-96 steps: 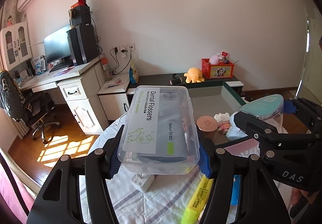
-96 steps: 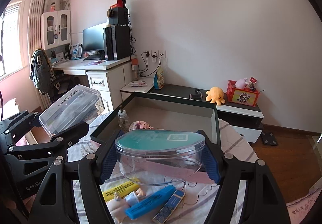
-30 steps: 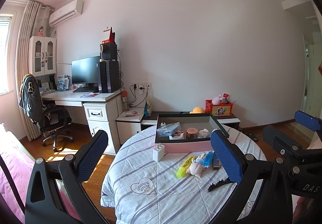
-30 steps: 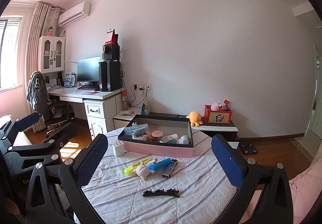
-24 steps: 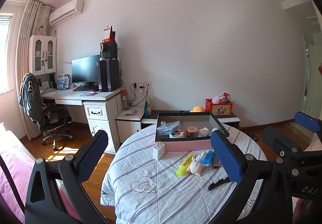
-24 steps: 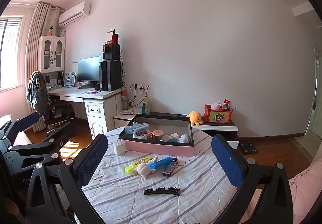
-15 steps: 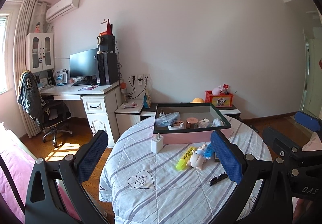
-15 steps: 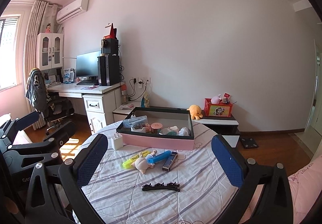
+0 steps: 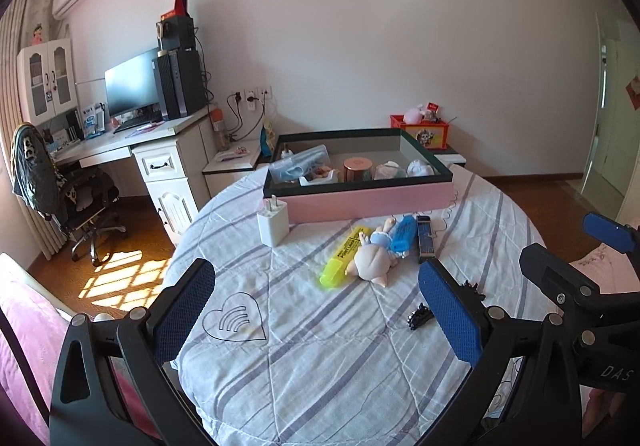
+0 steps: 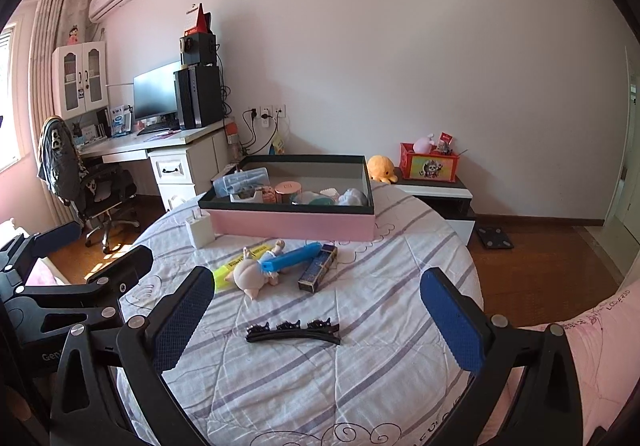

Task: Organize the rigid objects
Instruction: 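Open both tools and withdraw them from the box, then grasp white charger plug with left tool while right tool grasps blue-gold boxed item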

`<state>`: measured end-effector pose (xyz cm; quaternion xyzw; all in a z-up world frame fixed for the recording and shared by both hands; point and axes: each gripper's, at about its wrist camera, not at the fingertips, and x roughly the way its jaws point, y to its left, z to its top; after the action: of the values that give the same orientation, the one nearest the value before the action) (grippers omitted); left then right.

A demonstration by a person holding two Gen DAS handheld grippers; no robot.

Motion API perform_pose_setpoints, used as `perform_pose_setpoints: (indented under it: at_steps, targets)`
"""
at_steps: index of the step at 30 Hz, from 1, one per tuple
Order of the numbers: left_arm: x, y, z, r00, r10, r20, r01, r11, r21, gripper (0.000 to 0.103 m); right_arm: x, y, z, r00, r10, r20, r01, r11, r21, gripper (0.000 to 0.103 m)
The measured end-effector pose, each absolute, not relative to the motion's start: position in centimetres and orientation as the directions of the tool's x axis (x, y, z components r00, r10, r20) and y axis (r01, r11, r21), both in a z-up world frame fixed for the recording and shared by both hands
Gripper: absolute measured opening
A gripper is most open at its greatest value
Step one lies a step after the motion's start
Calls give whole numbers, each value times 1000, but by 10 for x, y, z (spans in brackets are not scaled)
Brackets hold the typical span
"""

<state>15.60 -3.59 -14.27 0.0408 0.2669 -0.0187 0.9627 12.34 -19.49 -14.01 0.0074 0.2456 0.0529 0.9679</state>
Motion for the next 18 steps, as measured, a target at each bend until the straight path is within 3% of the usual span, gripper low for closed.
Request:
perform_pose_setpoints:
  at_steps: [9,18]
  targets:
    - [191,-49,-185,756,-65,-651,118,992,38,103,149,-213,-180,817,118,-565,-82,993,87,103]
    - [211,-42,-211,720,-33,-693,110,992,67,103,173,-221,-213,769,128,-626,-73,991,113,103]
